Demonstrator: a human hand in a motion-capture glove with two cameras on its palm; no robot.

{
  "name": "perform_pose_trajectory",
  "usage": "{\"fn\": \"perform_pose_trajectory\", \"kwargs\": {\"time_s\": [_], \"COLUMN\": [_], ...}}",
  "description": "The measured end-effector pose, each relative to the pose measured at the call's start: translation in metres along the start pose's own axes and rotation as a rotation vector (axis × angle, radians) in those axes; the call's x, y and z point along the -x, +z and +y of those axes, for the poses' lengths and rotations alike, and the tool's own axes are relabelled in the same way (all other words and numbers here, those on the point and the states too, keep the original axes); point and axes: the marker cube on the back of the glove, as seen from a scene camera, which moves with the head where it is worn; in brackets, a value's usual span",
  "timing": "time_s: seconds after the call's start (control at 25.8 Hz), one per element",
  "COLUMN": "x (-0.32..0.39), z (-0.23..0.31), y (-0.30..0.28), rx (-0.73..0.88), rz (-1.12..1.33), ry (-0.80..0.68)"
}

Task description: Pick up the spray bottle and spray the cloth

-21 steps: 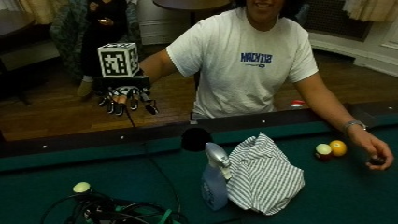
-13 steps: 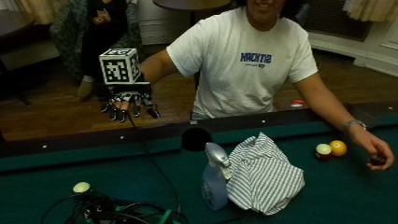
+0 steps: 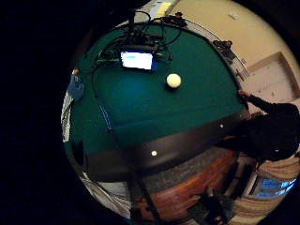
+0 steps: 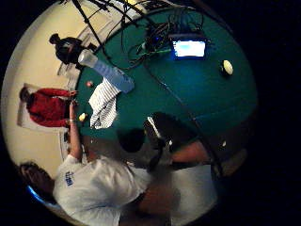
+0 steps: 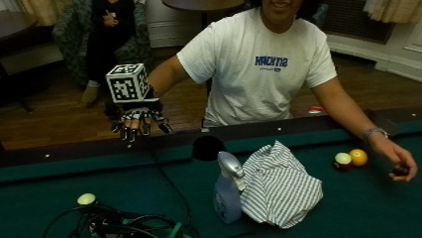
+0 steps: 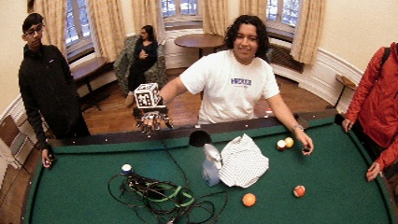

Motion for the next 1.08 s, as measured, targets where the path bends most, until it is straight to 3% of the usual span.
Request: {"fn": "perform_pose_trajectory", "kwargs": {"time_s": [0.62, 1.08], "x": [0.041, 0.089], "z": [-0.018, -0.045], "y": [0.049, 0.072], "rx": [0.081, 0.130], "rz": [-0.349, -0.789], "ry": [-0.052, -0.077]}}
